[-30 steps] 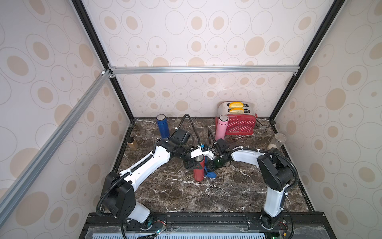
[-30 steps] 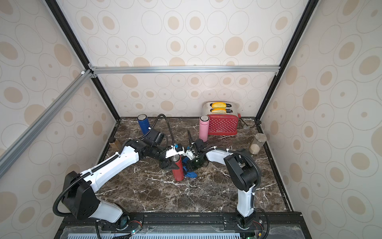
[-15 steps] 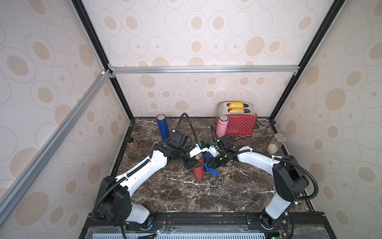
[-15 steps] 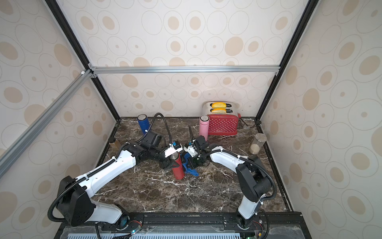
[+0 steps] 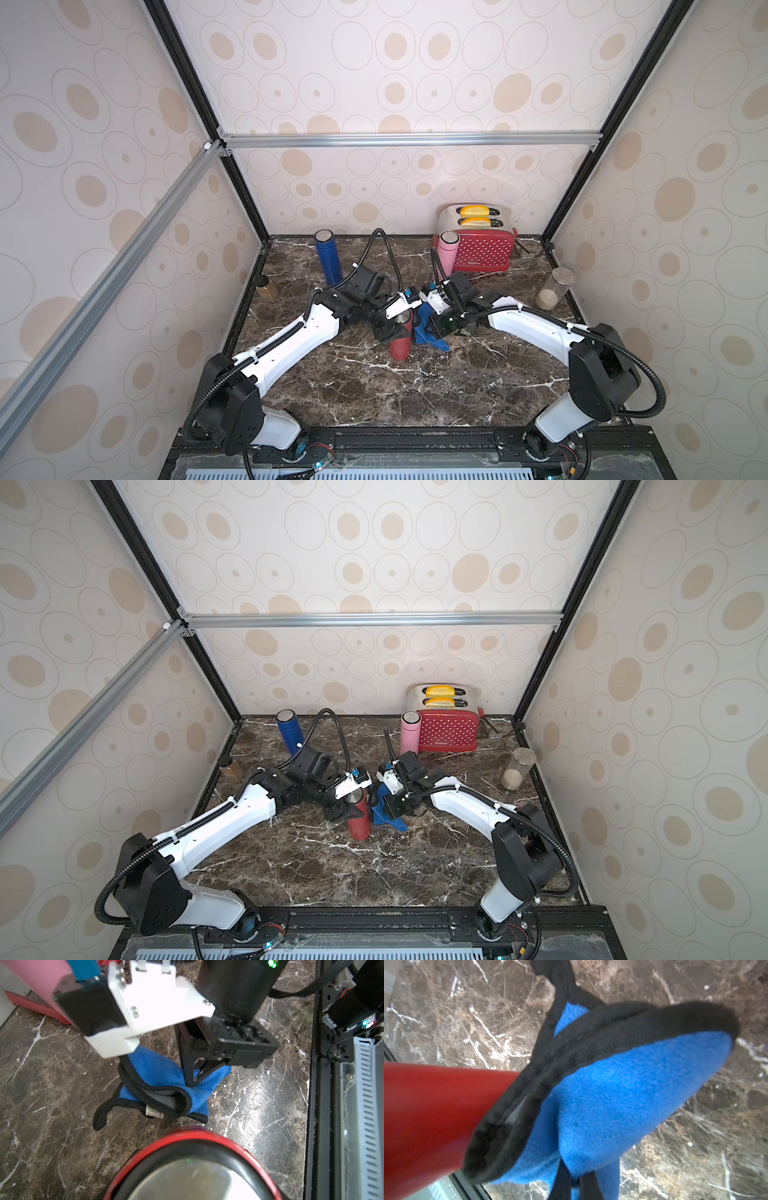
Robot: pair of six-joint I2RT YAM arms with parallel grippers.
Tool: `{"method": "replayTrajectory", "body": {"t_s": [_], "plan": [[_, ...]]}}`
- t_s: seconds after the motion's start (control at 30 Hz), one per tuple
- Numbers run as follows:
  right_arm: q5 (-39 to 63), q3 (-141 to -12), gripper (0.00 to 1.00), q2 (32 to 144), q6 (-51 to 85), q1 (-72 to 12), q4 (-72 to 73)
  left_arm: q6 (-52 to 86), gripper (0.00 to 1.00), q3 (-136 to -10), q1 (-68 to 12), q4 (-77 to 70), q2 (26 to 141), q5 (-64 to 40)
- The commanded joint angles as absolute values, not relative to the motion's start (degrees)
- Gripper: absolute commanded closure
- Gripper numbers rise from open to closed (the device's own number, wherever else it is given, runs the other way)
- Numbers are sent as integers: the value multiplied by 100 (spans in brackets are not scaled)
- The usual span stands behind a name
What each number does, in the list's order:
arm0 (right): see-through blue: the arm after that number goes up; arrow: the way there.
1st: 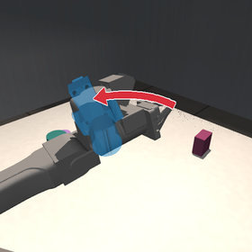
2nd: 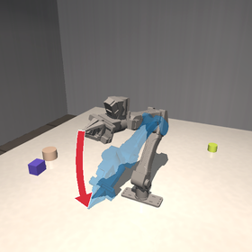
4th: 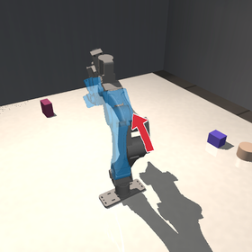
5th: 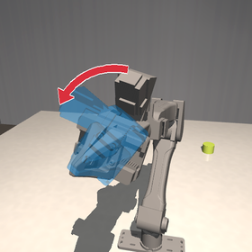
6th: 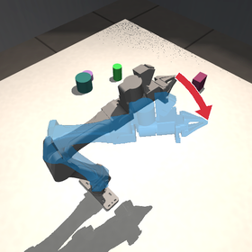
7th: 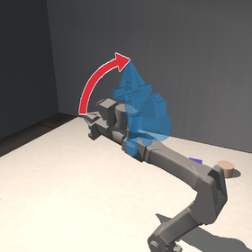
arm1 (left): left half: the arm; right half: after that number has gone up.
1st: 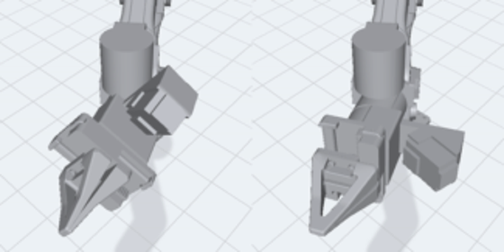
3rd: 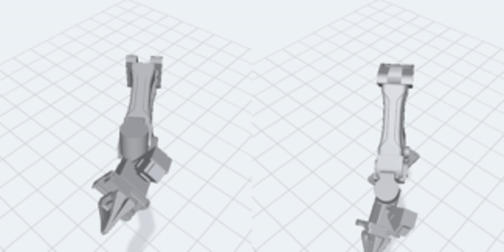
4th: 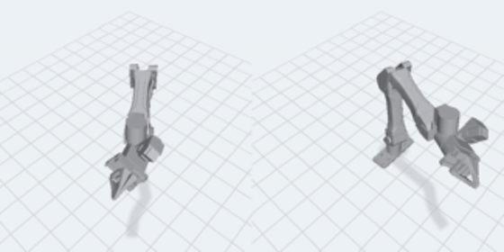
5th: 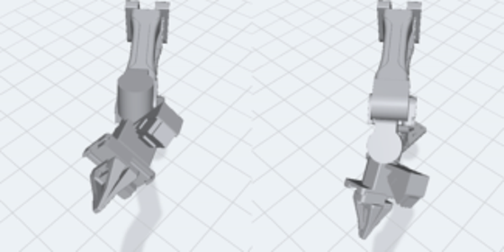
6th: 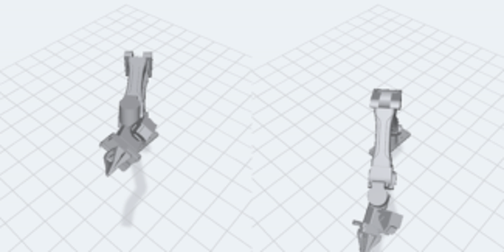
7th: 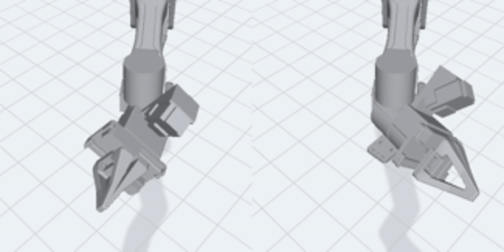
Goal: Wipe the surface of the thermos
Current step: Wipe the dirt from the surface of the thermos.
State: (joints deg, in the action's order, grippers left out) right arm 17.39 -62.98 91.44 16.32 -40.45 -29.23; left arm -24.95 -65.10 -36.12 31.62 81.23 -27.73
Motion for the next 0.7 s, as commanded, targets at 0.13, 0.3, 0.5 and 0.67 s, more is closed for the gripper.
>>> {"method": "replayTrajectory", "body": {"t_s": [0.13,0.3,0.5,0.67], "plan": [[1487,-6128,100,8894,1697,-4076,-3054,-2743,39,-6408,-3665,3076,8105,-2683],[1436,-6092,100,8848,1680,-4036,-3066,-2819,29,-6381,-3674,3049,8104,-2765],[1477,-6047,100,8858,1685,-4010,-3038,-2874,24,-6381,-3685,3050,8086,-2786],[1457,-6012,100,8819,1699,-4003,-3037,-2875,19,-6325,-3688,2998,7979,-2800]]}}
